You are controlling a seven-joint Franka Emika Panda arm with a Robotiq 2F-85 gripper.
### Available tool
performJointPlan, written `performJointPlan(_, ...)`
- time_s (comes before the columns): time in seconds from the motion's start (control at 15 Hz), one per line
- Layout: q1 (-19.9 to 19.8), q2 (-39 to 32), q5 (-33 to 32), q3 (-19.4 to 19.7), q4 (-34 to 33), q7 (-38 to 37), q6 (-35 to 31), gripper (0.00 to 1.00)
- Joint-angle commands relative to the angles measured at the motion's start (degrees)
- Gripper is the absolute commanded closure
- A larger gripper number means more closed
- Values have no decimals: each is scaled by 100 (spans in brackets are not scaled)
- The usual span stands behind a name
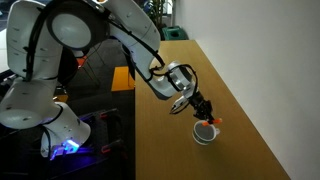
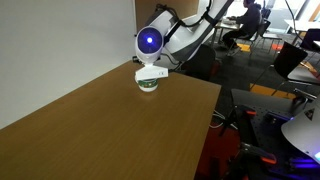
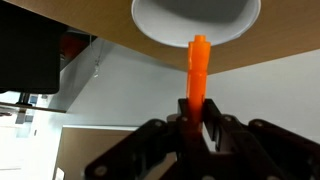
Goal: Put the marker in the cup
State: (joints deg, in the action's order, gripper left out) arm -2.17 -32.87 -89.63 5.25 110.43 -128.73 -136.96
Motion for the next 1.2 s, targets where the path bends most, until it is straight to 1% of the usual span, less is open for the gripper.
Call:
performJointPlan(0.0,-212,-222,-92,-101,-136,-185,-126,95)
performJointPlan(0.13,-267,-314,-55,-119,-159,-106,-158,95)
performJointPlan(0.2,-282,-364,-86,-120,-178,-99,-193,56)
performJointPlan(0.27,-290,-368,-50,-131,-163,-52,-191,53)
performJointPlan(0.33,-297,-385,-83,-142,-163,-65,-240,48)
performJointPlan(0.4,-303,-364,-81,-157,-133,-44,-278,41)
performJointPlan(0.47,-291,-305,-117,-165,-78,-68,-327,32)
performJointPlan(0.73,-228,96,-260,-220,232,-155,-456,4)
performJointPlan(0.8,-215,214,-241,-252,312,-130,-440,0)
performJointPlan(1.07,-214,798,-169,-374,792,-33,-588,0)
performJointPlan(1.13,-250,971,-110,-421,959,97,-745,0)
